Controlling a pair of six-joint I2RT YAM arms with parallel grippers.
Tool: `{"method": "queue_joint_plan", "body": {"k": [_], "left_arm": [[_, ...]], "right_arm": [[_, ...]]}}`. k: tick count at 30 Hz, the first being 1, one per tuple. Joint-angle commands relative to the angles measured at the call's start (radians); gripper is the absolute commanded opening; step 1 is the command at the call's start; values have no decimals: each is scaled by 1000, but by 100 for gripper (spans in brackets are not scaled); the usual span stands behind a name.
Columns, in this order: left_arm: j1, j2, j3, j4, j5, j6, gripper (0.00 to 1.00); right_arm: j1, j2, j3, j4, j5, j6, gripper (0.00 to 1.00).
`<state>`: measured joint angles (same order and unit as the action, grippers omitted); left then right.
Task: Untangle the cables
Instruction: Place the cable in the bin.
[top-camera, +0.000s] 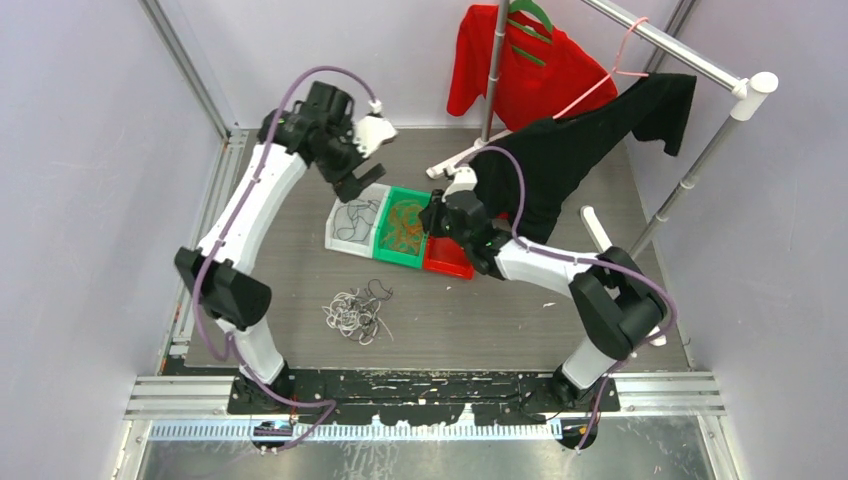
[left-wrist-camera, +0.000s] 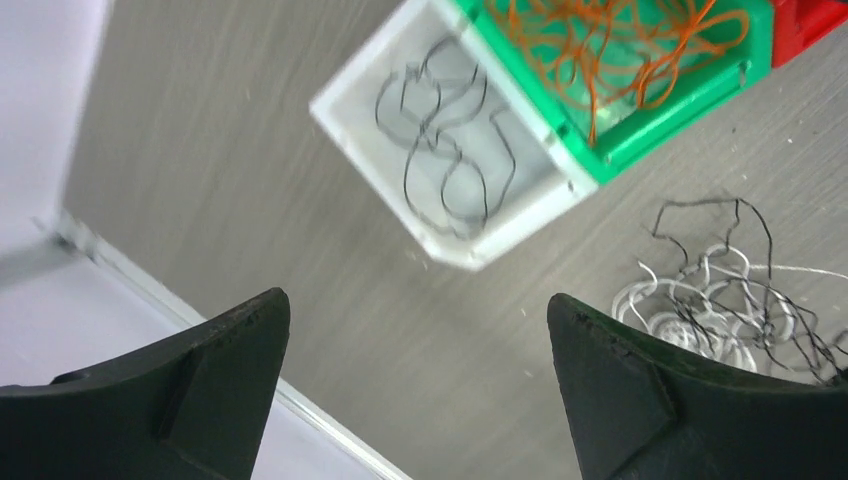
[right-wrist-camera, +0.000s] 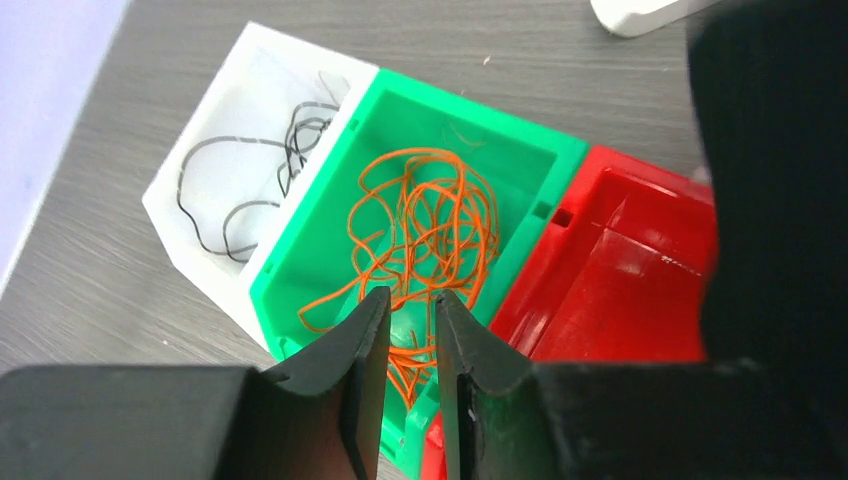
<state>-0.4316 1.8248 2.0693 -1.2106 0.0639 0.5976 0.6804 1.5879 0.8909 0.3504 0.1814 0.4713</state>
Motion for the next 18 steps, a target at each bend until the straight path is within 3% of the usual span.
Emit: {"method": "queue_joint_plan", "body": {"k": [1,5,12,18], "left_arm": [[123,-140,-115,-46,-3,-148,99],[186,-240,-245,31,8,-186,99],[203,-325,-351,67,30,-185,99],[228,-362,-372,100,18,-238,100]], "right_arm": [[30,43,85,-52,43,-72,29],[37,12,44,-20,38,-56,37],[45,-232,-90,-29,124,-41,43],[183,-446,-213,-106,336,-72,48]]}}
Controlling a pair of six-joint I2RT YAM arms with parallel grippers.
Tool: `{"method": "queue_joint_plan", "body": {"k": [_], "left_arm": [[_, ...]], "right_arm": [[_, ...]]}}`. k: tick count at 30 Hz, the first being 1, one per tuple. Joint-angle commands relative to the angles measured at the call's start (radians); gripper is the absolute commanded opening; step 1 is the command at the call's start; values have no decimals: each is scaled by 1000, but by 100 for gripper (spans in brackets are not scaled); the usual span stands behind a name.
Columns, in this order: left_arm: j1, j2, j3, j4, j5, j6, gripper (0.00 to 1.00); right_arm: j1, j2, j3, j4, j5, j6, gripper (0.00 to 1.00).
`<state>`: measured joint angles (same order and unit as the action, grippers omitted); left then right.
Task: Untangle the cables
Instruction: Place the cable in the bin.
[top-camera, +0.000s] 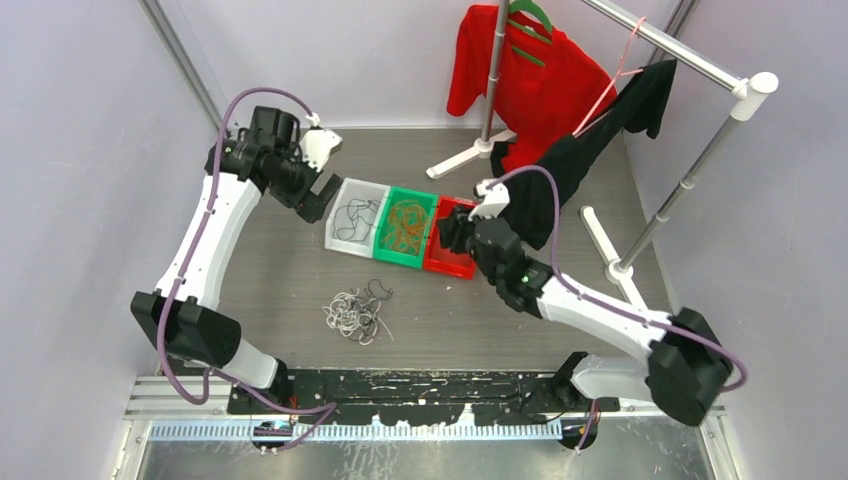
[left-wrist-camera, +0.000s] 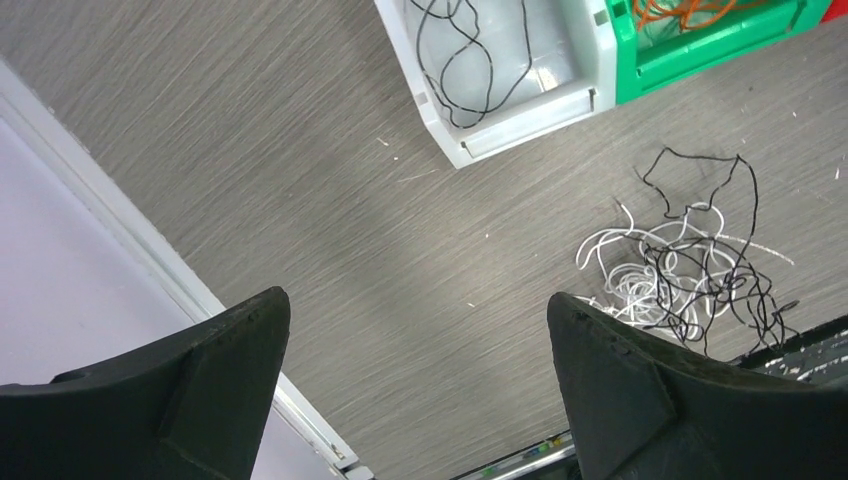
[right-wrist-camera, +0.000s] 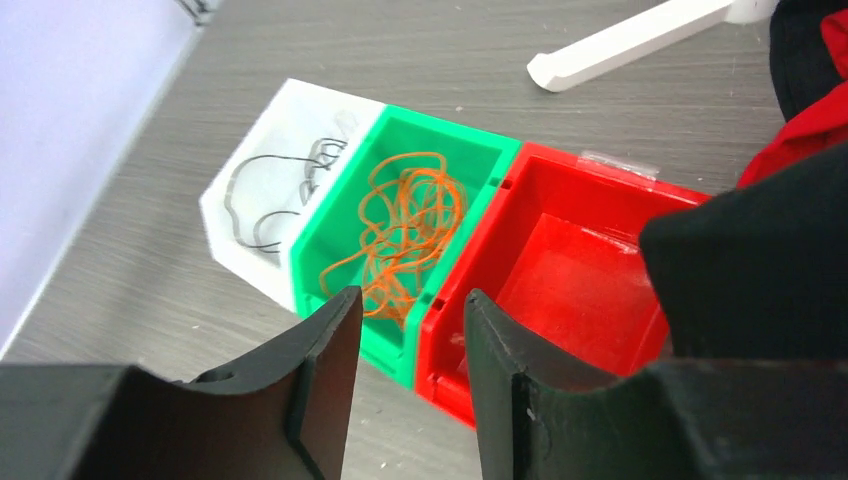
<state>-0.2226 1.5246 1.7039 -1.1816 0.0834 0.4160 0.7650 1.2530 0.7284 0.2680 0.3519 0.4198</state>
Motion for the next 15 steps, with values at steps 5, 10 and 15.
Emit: {"method": "queue_joint_plan", "body": {"k": [5,10,15], "left_arm": [[73,-132,-53,171,-78,-105,99],[110,-165,-66,140,33,-134,99],[109,-225,-228,120,214,-66,92]], "right_arm": [[367,-68,-34,-61,327,-55,58],[464,116,187,-128,439,-99,77],[382,149,306,-211,363,31,100]]}}
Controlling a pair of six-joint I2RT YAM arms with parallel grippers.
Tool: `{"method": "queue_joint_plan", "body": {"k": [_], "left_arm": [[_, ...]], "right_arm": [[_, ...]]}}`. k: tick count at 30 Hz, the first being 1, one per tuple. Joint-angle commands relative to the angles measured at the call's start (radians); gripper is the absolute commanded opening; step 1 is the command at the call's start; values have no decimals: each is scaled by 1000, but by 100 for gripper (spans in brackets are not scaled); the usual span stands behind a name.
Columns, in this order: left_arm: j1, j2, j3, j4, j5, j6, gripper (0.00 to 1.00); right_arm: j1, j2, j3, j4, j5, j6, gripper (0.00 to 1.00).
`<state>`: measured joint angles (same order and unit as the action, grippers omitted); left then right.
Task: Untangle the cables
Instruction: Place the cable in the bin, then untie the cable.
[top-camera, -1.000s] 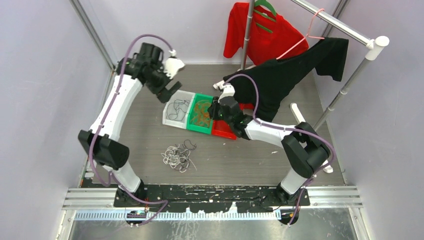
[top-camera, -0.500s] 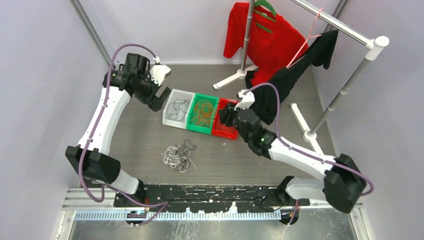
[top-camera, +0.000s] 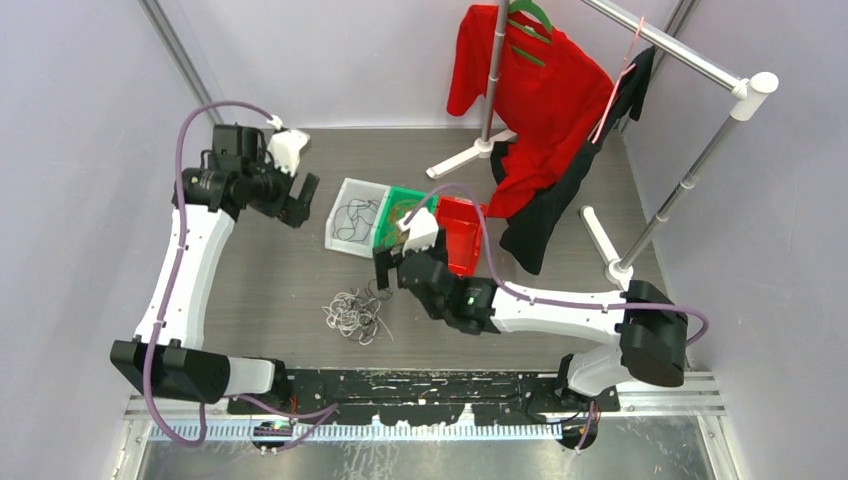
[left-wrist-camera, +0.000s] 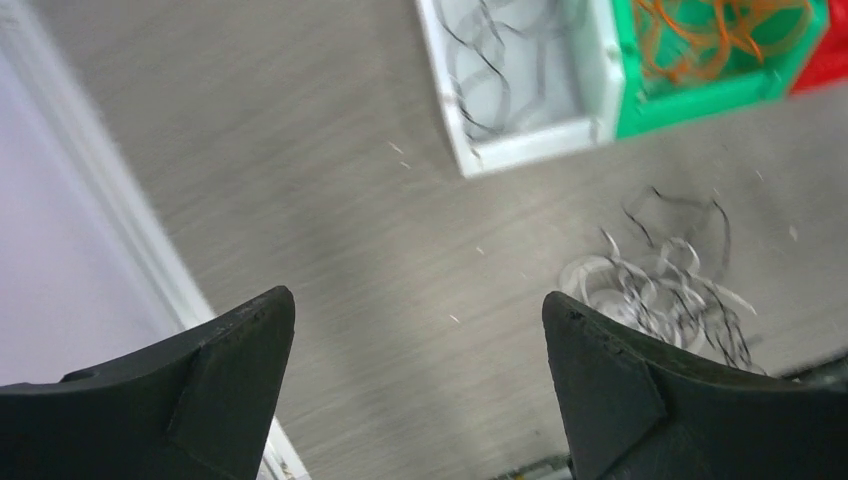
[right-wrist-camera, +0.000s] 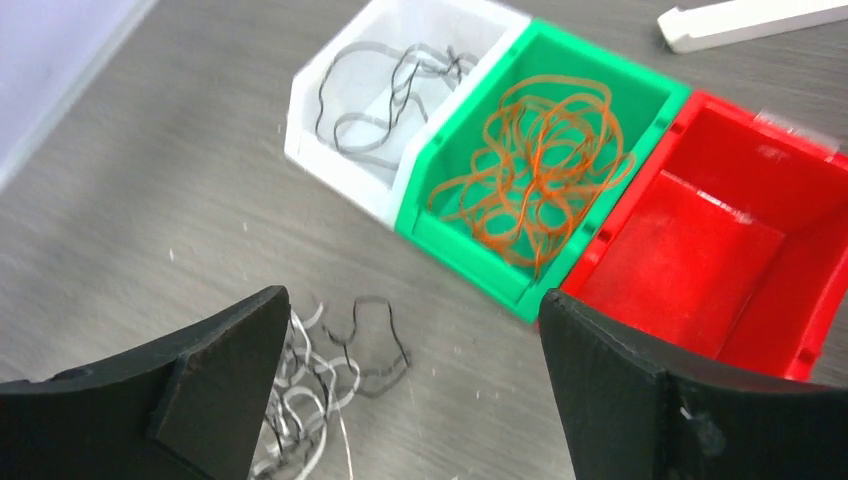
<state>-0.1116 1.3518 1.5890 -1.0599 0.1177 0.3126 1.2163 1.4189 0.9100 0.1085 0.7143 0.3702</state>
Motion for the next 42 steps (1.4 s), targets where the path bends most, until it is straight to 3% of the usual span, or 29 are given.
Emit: {"method": "queue_joint_plan", "body": {"k": [1,7,16,21,32,42], "left_arm": [[-2,-62,-157,-9,223,69,90],[-5,-91,-379,-55,386,265,79],[-100,-140,-620,48,408,408,73],[-195,-100,-617,86,401,368,70],[-362,58,-529,123,354,306,60],[-400,182,-461,113,336,328,34]], "right_arm": [[-78,-18,127,-57,-40,80,100],[-111,-68,62,-91,-117,93,97],[-188,-244,-140,-83,-279,139,88],[-190,-259,-192,-86,-297,178,80],[-186,-230,-259,-29,-305,275,77],[-170,-330,-330,-1,-273,304,68]]}}
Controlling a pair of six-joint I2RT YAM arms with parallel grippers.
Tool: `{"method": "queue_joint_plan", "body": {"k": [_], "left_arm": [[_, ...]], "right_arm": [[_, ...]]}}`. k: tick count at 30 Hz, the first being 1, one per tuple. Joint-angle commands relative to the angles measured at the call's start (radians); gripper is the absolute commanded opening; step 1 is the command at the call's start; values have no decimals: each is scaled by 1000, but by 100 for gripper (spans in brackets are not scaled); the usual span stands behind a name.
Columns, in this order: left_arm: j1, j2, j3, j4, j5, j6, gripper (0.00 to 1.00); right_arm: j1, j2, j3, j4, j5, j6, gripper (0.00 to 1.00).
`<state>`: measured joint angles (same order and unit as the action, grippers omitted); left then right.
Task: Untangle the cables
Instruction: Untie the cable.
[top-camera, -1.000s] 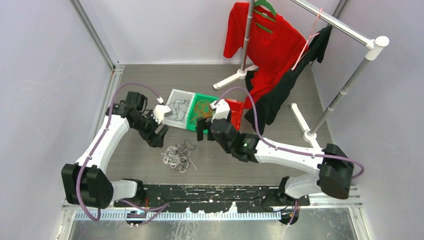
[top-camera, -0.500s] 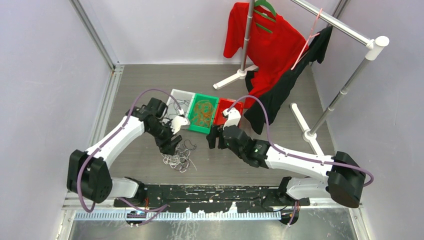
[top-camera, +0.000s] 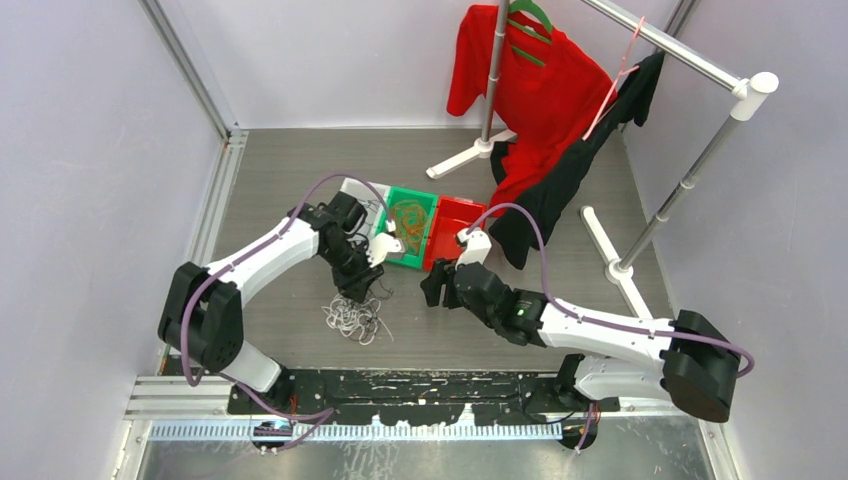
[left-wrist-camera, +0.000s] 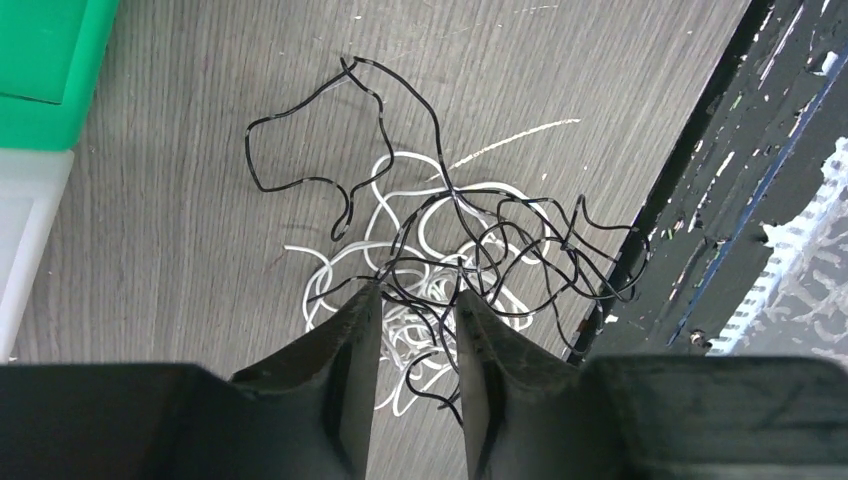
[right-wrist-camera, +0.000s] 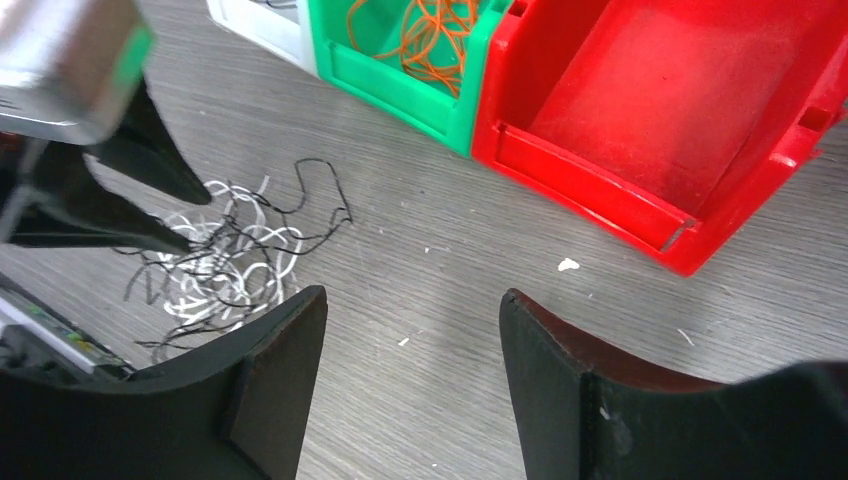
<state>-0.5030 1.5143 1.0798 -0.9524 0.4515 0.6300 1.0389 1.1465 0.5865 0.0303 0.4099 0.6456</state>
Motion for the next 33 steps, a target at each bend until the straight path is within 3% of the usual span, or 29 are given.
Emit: {"method": "queue_joint_plan", "body": {"k": [1,10,16,23,33], "left_arm": [[-10,28,57,-13,13,14,31],[-11,-29,151,-182,14,-10,0],[-11,-158,332,-341,-28,-121,0],[-12,-275,418,-382,-88,-248,0],[-12,-304,482,-435,-39,-259,0]], "right_arm": [[7,-64,-9,76,36,28,68],[7,-98,-4,104,52,17,60],[38,-65,-1,184,72,-6,60],[162,-34,33,365,133,-174,76],[198,5,165,466,2,-274,83]]}}
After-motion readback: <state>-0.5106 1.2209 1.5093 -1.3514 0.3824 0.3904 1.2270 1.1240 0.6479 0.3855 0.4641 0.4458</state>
